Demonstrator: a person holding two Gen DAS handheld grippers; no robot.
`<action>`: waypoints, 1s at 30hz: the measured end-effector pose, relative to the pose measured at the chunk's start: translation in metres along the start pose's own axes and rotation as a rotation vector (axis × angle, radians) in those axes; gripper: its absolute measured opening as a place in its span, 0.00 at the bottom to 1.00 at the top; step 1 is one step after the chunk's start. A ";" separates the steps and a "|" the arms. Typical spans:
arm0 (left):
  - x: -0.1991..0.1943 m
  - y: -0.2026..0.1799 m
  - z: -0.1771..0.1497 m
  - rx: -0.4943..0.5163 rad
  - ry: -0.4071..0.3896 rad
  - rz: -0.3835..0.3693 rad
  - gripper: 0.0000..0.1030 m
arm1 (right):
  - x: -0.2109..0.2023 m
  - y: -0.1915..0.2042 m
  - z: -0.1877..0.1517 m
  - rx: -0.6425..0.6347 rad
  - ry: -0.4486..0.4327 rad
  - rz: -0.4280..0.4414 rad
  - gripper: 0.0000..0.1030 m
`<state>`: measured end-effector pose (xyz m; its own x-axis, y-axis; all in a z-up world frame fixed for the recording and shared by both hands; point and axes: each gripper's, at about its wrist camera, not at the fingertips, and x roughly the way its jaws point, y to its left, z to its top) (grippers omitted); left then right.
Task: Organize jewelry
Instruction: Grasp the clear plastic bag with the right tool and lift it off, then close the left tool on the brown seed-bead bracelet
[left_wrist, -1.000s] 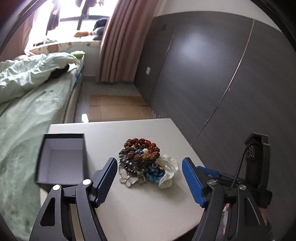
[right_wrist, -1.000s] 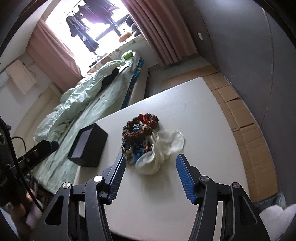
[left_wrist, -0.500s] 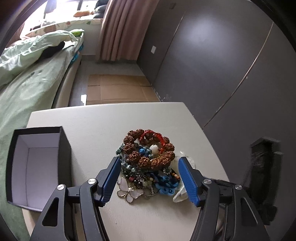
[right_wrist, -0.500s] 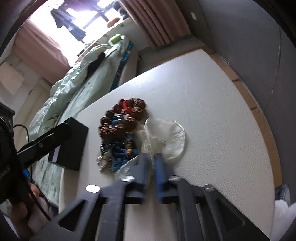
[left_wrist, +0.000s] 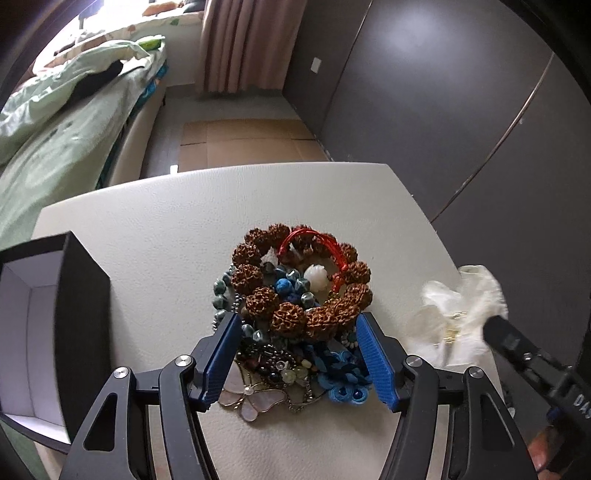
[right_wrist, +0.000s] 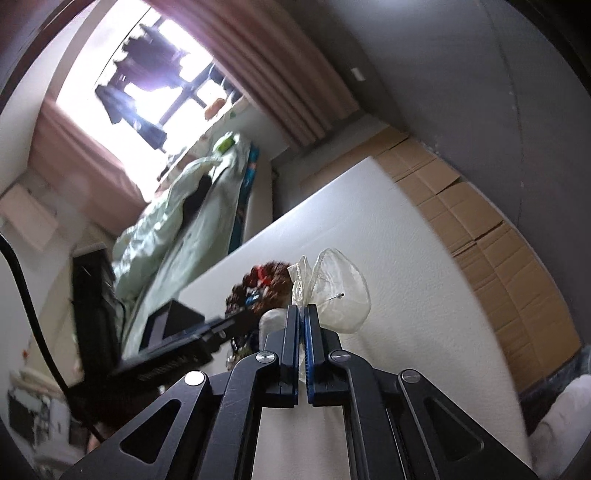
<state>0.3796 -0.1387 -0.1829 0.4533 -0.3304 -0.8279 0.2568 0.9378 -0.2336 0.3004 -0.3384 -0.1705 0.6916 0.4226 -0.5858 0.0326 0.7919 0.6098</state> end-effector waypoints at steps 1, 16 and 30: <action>0.001 -0.002 0.000 0.005 -0.001 0.011 0.64 | -0.003 -0.003 0.001 0.015 -0.010 0.007 0.04; -0.038 -0.008 0.022 0.010 -0.052 -0.040 0.01 | -0.010 -0.017 -0.003 0.085 -0.028 0.100 0.04; -0.029 -0.005 0.034 -0.005 -0.019 -0.011 0.76 | -0.007 -0.012 -0.005 0.114 -0.032 0.169 0.04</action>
<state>0.3943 -0.1372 -0.1402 0.4665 -0.3426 -0.8155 0.2579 0.9346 -0.2451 0.2912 -0.3488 -0.1768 0.7168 0.5296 -0.4535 -0.0060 0.6551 0.7555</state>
